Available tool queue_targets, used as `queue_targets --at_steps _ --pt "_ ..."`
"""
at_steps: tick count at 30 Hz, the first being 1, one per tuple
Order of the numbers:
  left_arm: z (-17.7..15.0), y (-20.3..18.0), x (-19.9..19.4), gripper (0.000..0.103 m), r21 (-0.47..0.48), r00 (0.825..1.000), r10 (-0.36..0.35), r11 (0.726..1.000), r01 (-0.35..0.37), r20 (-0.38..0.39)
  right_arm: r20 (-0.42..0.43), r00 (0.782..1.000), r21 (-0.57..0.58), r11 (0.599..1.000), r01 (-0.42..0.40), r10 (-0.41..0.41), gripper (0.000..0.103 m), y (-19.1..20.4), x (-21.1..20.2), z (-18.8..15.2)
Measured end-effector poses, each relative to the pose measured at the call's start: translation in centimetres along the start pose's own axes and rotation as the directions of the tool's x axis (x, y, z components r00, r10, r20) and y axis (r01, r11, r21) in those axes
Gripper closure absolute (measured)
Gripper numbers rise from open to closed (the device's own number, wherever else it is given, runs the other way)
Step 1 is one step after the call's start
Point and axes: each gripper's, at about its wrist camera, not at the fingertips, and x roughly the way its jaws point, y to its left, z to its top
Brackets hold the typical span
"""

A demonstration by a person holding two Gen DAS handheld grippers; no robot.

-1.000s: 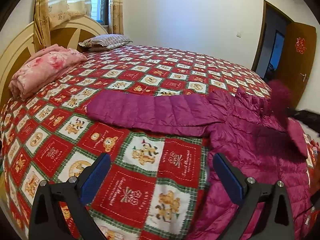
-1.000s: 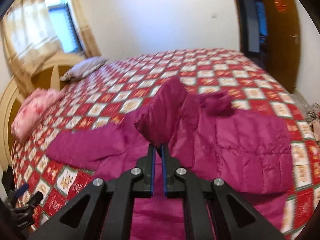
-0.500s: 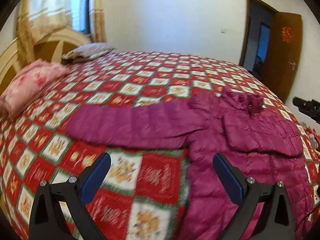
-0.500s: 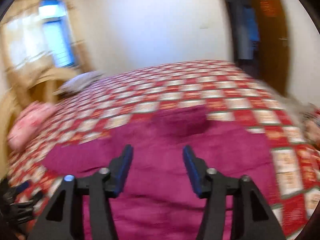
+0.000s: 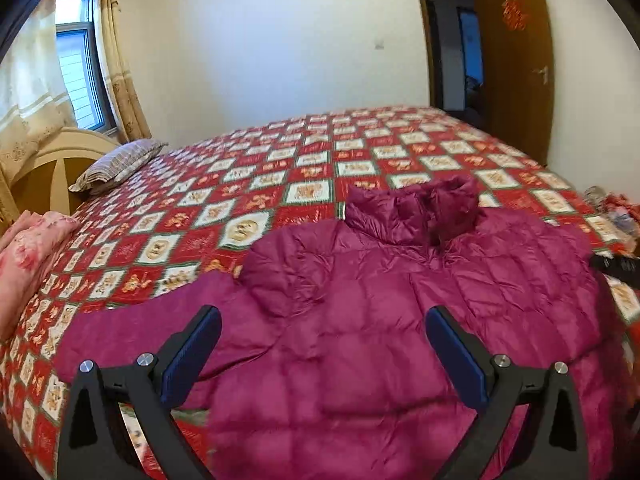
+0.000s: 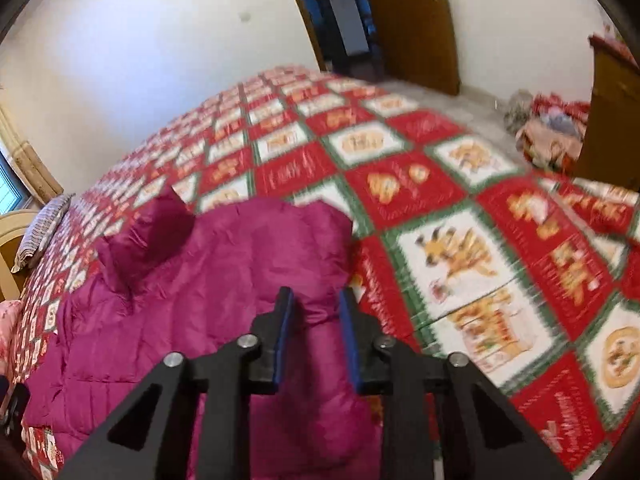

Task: Fold large clothes

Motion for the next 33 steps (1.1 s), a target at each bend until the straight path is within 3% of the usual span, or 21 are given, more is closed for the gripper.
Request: queue_targets --at_steps 3,7,11,14,17,19,25,26,33 --pt "0.0 -1.3 3.1 0.001 -0.002 0.999 0.037 0.999 -0.038 -0.030 -0.034 0.999 -0.064 0.998 0.009 -0.011 0.078 1.1 1.7 -1.2" --pt "-1.8 -1.8 6.9 0.001 0.004 0.988 0.114 0.993 -0.114 -0.104 -0.015 1.000 -0.083 0.996 0.013 -0.014 0.078 1.2 1.6 -1.7" --pt "-3.2 -1.2 9.5 0.001 -0.031 0.978 0.070 0.997 -0.078 -0.194 -0.021 0.999 -0.133 0.991 0.034 -0.037 0.078 1.7 1.4 -1.7" --pt "-3.3 -1.0 9.5 0.001 -0.042 0.979 0.060 0.997 -0.069 -0.195 -0.018 0.997 -0.175 0.982 0.074 -0.078 0.078 2.2 0.8 -1.4" --pt "-3.4 -0.9 9.5 0.001 -0.043 0.979 0.060 0.997 -0.069 -0.194 0.098 0.992 -0.181 0.979 0.090 -0.073 0.078 2.9 -1.6 -0.1" --pt "-3.4 -1.0 9.5 0.001 -0.034 0.979 0.071 0.996 -0.079 -0.190 0.128 0.988 -0.190 0.975 0.113 -0.089 0.078 3.5 -1.9 0.9" --pt "-3.5 -1.4 9.6 0.001 -0.033 0.980 0.073 0.996 -0.080 -0.184 -0.029 0.993 -0.157 0.982 0.107 -0.113 0.078 2.1 5.8 2.0" --pt "-3.5 -1.3 9.7 0.001 -0.038 0.980 0.067 0.996 -0.076 -0.186 0.009 0.995 -0.165 0.981 0.104 -0.104 0.078 2.0 5.8 1.7" --pt "-3.5 -0.8 10.1 0.001 -0.056 0.980 0.050 0.997 -0.061 -0.192 0.011 0.977 -0.238 0.948 0.211 -0.215 0.078 3.6 5.0 1.5"
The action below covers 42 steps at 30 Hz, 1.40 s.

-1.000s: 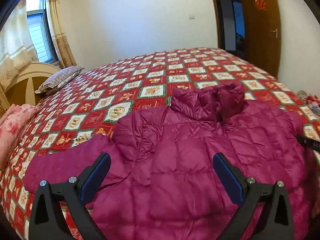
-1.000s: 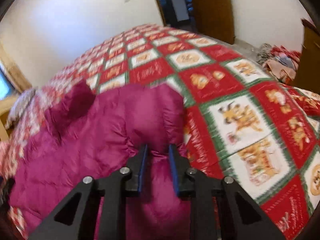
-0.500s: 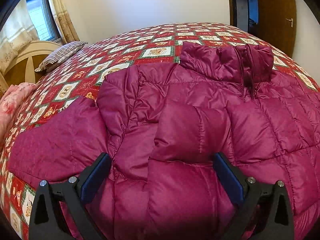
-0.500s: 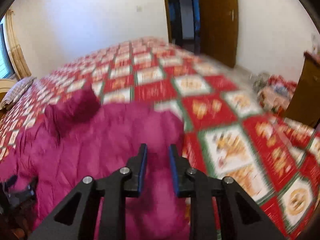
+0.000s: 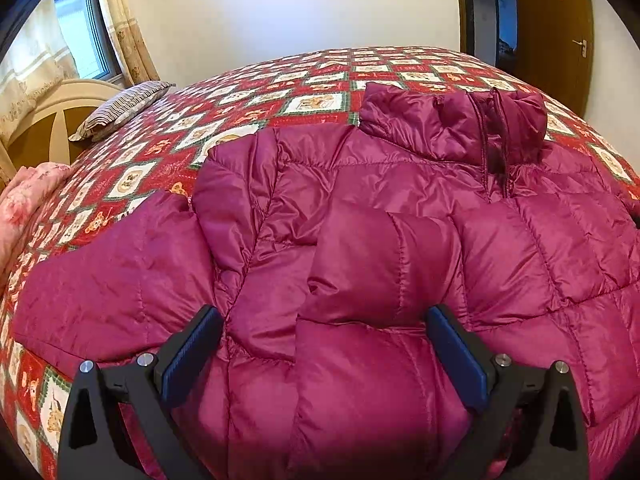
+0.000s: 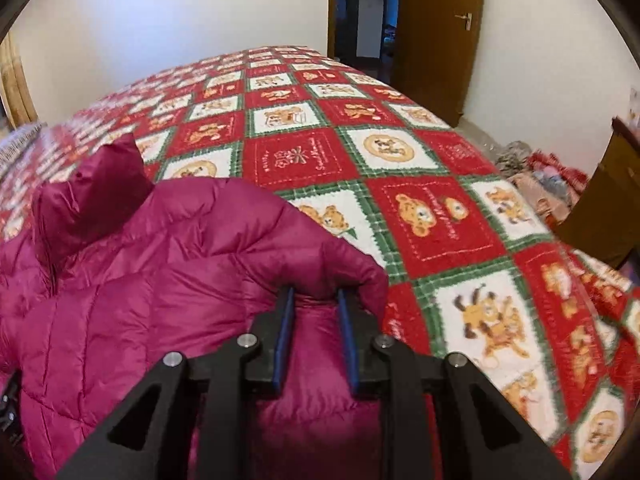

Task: Fold large clothes

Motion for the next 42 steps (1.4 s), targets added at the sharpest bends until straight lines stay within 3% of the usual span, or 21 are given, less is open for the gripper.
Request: queue_targets --at_steps 2,3,7,11,29,32,35,37,39,42 --pt "0.0 0.0 0.0 0.001 -0.002 1.000 -0.002 1.000 0.002 -0.001 0.038 0.999 0.027 0.999 -0.019 0.018 0.077 -0.2 -1.7 -0.2" --pt "0.0 0.0 0.1 0.001 -0.003 1.000 -0.003 1.000 0.003 -0.001 0.059 0.996 0.040 0.997 -0.066 0.064 0.076 -0.4 -3.2 -0.7" --pt "0.0 0.1 0.1 0.001 -0.004 1.000 -0.004 1.000 0.004 0.000 0.061 0.994 -0.040 0.995 -0.093 0.095 0.059 0.6 -5.7 -3.5" --pt "0.0 0.1 0.1 0.001 -0.005 1.000 -0.006 1.000 0.006 0.001 0.030 0.997 -0.109 0.992 -0.071 0.074 0.058 1.5 -3.8 -6.1" --pt "-0.9 1.6 -0.7 0.001 -0.085 0.996 -0.085 0.993 0.083 -0.020 0.077 0.991 -0.051 0.994 -0.102 0.106 0.051 0.6 -3.6 -6.5" --pt "-1.6 3.8 -2.8 0.001 -0.142 0.994 -0.111 0.984 0.110 0.004 0.078 0.992 -0.049 0.994 -0.098 0.101 0.050 0.7 -3.6 -6.5" --pt "-2.1 8.8 -5.6 0.001 -0.232 0.994 -0.028 0.971 0.051 0.103 0.079 0.991 -0.044 0.994 -0.101 0.104 0.049 0.6 -3.6 -6.5" --pt "-2.0 13.0 -6.4 0.001 -0.313 0.988 0.085 0.949 -0.042 0.127 0.079 0.991 -0.042 0.994 -0.102 0.105 0.049 0.6 -3.6 -6.5" --pt "-2.0 18.1 -6.4 0.001 -0.420 0.973 0.206 0.896 -0.144 0.105 0.079 0.992 -0.044 0.994 -0.100 0.103 0.048 0.6 -3.6 -6.5" --pt "-2.5 25.6 -4.8 0.001 -0.562 0.952 0.306 0.784 -0.265 -0.021 0.079 0.991 -0.043 0.994 -0.100 0.103 0.048 0.5 -3.5 -6.5"
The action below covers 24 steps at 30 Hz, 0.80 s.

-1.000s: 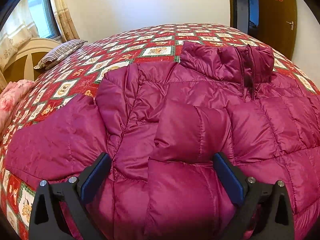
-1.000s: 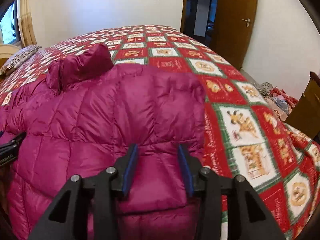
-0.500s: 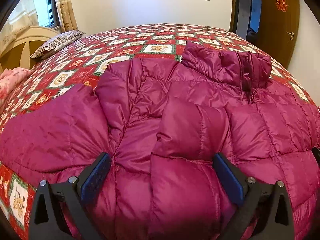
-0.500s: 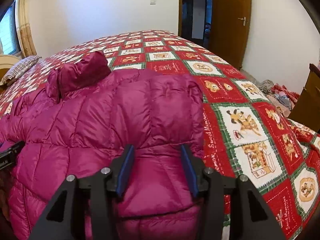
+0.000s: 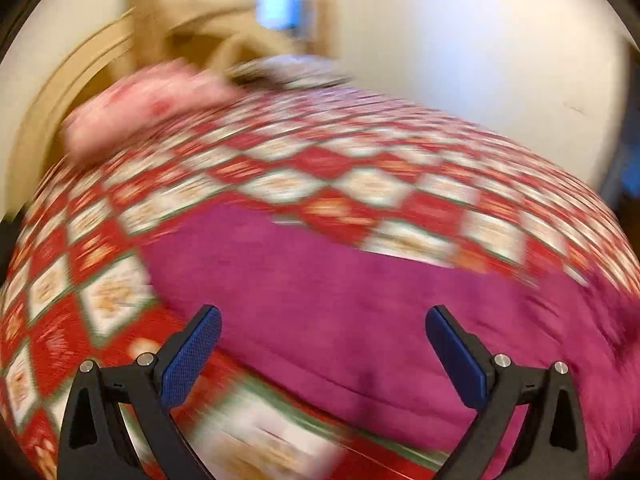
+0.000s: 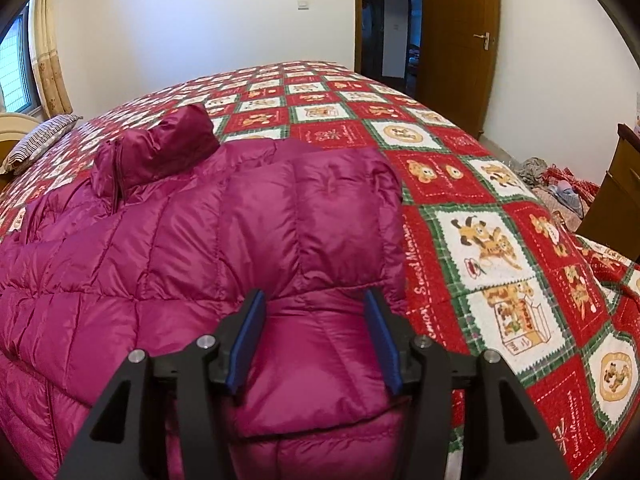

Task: Fold large clothes

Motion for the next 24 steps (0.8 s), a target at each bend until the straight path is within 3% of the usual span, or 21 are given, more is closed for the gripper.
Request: queue_targets --at_steps 2,6,8,9,12,15,16,21,22,23,24 --pt "1.6 3.9 2.8 0.001 -0.109 0.993 0.102 0.988 -0.107 -0.057 0.000 1.000 0.000 1.000 0.000 0.000 0.048 0.0 0.0 0.0" --pt "2.2 7.9 6.3 0.001 -0.225 0.977 0.164 0.955 -0.192 -0.139 0.000 1.000 -0.002 1.000 0.004 -0.004 0.048 0.1 0.0 0.0" --pt "1.6 8.5 7.8 0.001 -0.249 0.976 0.124 0.954 -0.168 -0.181 0.000 1.000 -0.002 1.000 0.006 -0.006 0.048 0.1 0.0 -0.1" --pt "1.3 8.5 8.6 0.001 -0.233 0.971 0.137 0.955 -0.182 -0.194 0.000 1.000 -0.002 1.000 0.006 -0.006 0.048 0.1 0.0 -0.1" --pt "0.4 7.2 8.9 0.001 -0.133 0.973 0.185 0.970 -0.203 -0.140 0.001 1.000 -0.001 1.000 0.007 -0.007 0.047 0.1 0.0 -0.1" --pt "0.4 7.6 8.6 0.004 -0.158 0.984 0.134 0.976 -0.151 -0.115 0.001 1.000 0.000 1.000 0.007 -0.007 0.047 0.1 0.0 -0.1" --pt "0.4 7.8 8.6 0.007 -0.171 0.985 0.132 0.974 -0.150 -0.113 0.001 1.000 0.000 1.000 0.007 -0.007 0.047 0.1 0.0 -0.1" --pt "0.5 8.7 7.2 0.060 -0.233 0.990 0.131 0.962 -0.140 -0.055 0.001 1.000 0.001 1.000 0.007 -0.007 0.047 0.1 0.0 0.0" --pt "0.6 8.7 7.0 0.066 -0.234 0.992 0.115 0.965 -0.122 -0.045 0.001 1.000 0.001 1.000 0.007 -0.007 0.047 0.1 0.0 -0.1" --pt "0.7 8.7 7.0 0.084 -0.231 0.997 0.075 0.969 -0.082 -0.036 0.001 1.000 0.001 1.000 0.007 -0.007 0.047 0.1 0.0 -0.1" --pt "0.9 8.6 6.8 0.087 -0.224 1.000 -0.005 0.975 0.000 -0.022 0.001 1.000 0.001 1.000 0.007 -0.007 0.047 0.1 0.0 -0.1"
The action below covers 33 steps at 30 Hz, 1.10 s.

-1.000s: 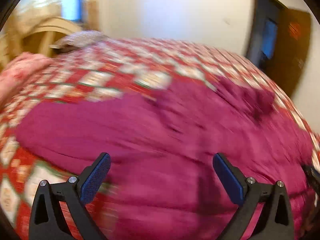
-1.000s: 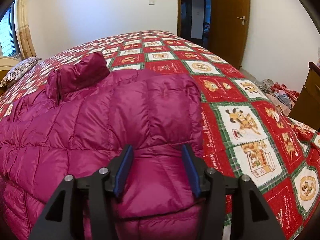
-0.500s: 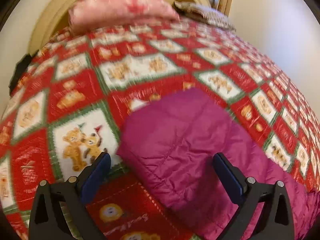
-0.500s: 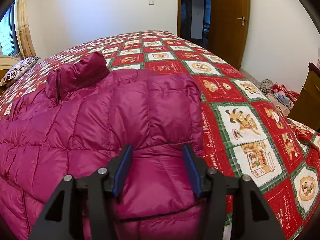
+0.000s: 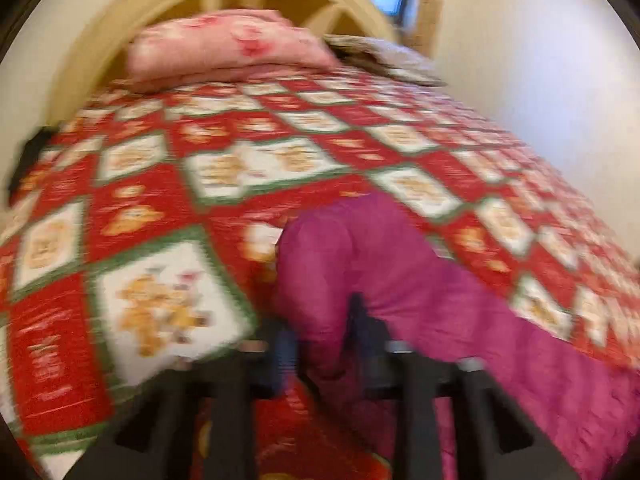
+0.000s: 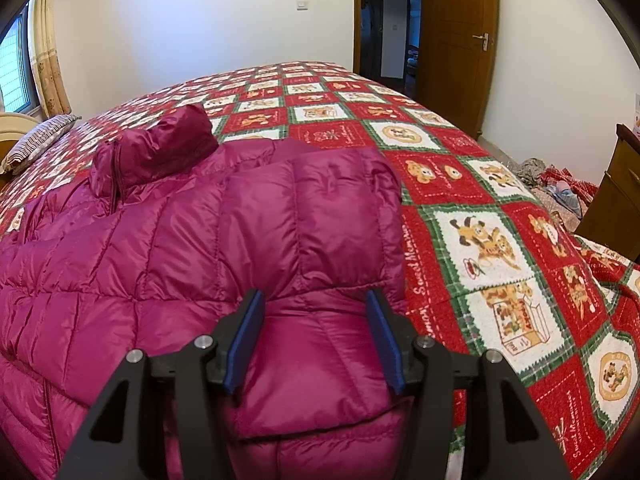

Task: Fold large clothes

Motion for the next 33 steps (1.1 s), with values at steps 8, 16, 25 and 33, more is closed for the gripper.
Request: queue_targets --at_steps 8,16,25,33 --pt "-0.3 -7.2 -5.8 0.089 0.224 0.976 -0.187 0.962 0.158 0.114 0.002 1.000 0.005 1.000 0.000 0.000 0.046 0.0 0.0 0.0" --pt "-8.0 -19.7 -16.9 0.089 0.580 0.831 -0.547 0.711 0.399 0.098 0.003 1.000 0.006 1.000 0.001 -0.001 0.046 0.0 0.0 0.0" --pt "-20.6 -28.1 -21.5 0.088 0.751 0.746 -0.652 0.425 0.506 -0.134 0.003 1.000 0.007 1.000 0.002 -0.002 0.046 0.0 0.0 0.0" --pt "-27.0 -30.7 -19.0 0.040 0.766 0.796 -0.476 0.326 0.554 -0.373 0.004 1.000 0.011 1.000 0.000 0.000 0.046 -0.1 -0.1 0.0"
